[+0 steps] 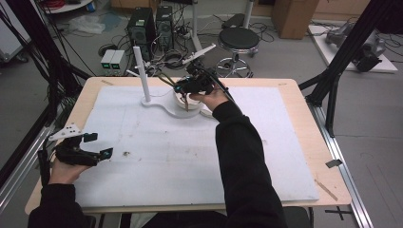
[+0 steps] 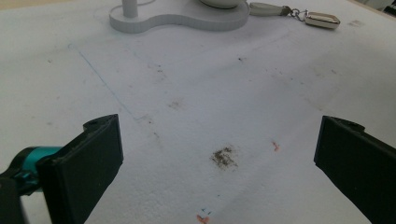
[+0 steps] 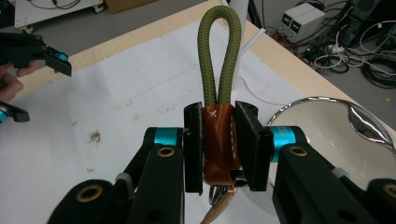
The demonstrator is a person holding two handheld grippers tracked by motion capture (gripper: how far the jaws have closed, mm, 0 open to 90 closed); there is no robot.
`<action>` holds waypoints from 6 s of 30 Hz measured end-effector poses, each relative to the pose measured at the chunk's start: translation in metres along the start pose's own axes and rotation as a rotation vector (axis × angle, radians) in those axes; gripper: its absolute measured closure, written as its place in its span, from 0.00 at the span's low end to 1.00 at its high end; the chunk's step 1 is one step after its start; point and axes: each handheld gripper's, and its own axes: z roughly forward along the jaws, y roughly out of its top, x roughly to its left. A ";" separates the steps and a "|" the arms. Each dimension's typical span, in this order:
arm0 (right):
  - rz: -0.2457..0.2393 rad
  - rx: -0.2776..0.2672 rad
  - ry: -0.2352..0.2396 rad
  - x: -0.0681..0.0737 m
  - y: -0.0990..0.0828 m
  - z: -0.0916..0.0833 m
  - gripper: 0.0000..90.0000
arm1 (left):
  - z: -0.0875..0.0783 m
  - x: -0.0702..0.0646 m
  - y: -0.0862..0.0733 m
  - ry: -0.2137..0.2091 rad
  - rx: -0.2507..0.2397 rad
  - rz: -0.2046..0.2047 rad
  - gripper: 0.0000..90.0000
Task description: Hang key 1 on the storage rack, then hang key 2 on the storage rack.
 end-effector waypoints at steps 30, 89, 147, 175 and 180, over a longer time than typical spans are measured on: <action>-0.034 0.002 0.033 0.014 0.068 0.066 0.81 | -0.006 0.004 0.000 -0.007 -0.041 -0.014 0.02; 0.064 -0.006 0.005 -0.016 -0.026 0.031 0.01 | -0.007 0.006 0.000 -0.008 -0.064 -0.029 0.02; 0.185 0.112 -0.175 -0.072 -0.141 0.007 0.01 | -0.005 0.005 0.001 -0.001 -0.056 -0.018 0.02; 0.212 0.242 -0.207 -0.091 -0.163 0.049 0.36 | -0.002 0.005 0.000 -0.021 -0.049 -0.016 0.02; 0.177 0.256 -0.214 -0.092 -0.164 0.049 0.59 | -0.002 0.006 0.000 -0.019 -0.046 -0.016 0.02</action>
